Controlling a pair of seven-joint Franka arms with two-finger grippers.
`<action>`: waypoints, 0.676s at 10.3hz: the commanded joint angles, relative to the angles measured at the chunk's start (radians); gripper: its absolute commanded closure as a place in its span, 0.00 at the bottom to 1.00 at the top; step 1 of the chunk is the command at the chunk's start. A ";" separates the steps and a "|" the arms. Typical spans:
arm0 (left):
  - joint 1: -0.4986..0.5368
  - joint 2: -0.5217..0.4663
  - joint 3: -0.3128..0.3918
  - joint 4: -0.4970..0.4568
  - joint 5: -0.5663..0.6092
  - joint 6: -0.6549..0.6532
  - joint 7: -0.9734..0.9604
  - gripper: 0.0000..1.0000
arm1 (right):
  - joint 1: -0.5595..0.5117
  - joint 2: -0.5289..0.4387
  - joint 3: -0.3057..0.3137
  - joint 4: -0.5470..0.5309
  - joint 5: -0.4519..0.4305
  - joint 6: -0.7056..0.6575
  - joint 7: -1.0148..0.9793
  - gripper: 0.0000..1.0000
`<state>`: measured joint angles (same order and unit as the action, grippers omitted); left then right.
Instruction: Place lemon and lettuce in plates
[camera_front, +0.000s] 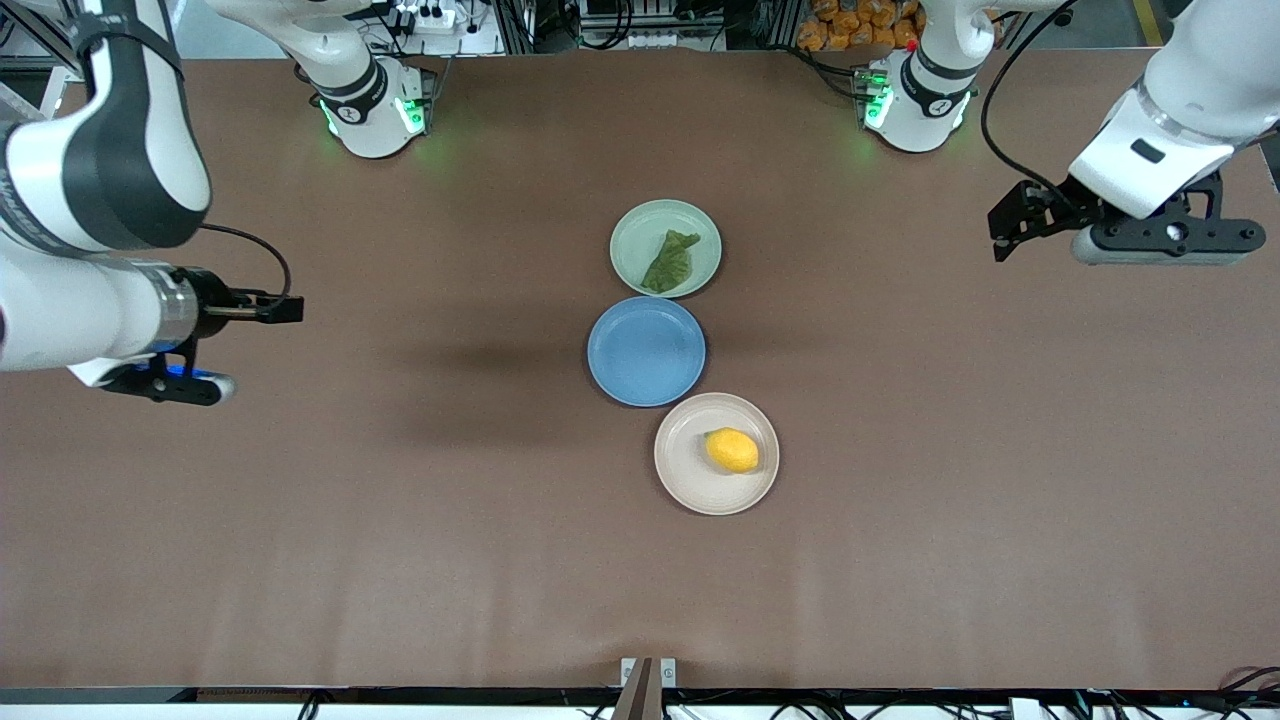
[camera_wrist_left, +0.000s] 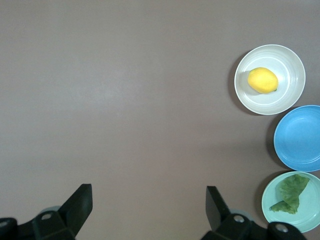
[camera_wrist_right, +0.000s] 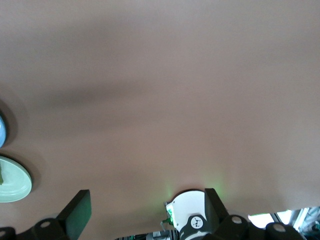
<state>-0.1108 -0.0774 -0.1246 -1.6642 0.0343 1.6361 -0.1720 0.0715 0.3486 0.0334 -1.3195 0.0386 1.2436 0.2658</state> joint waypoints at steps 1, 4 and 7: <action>0.006 -0.027 0.002 0.001 -0.028 -0.032 0.031 0.00 | -0.019 -0.032 0.019 0.049 -0.014 -0.004 -0.017 0.00; 0.006 -0.021 0.008 0.021 -0.033 -0.032 0.031 0.00 | -0.019 -0.088 0.017 0.049 -0.013 -0.012 -0.025 0.00; 0.008 -0.010 0.043 0.057 -0.099 -0.044 0.029 0.00 | -0.018 -0.152 0.019 0.042 -0.031 -0.091 -0.091 0.00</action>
<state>-0.1098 -0.0938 -0.0994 -1.6380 -0.0284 1.6197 -0.1716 0.0675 0.2349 0.0359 -1.2626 0.0340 1.1942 0.2037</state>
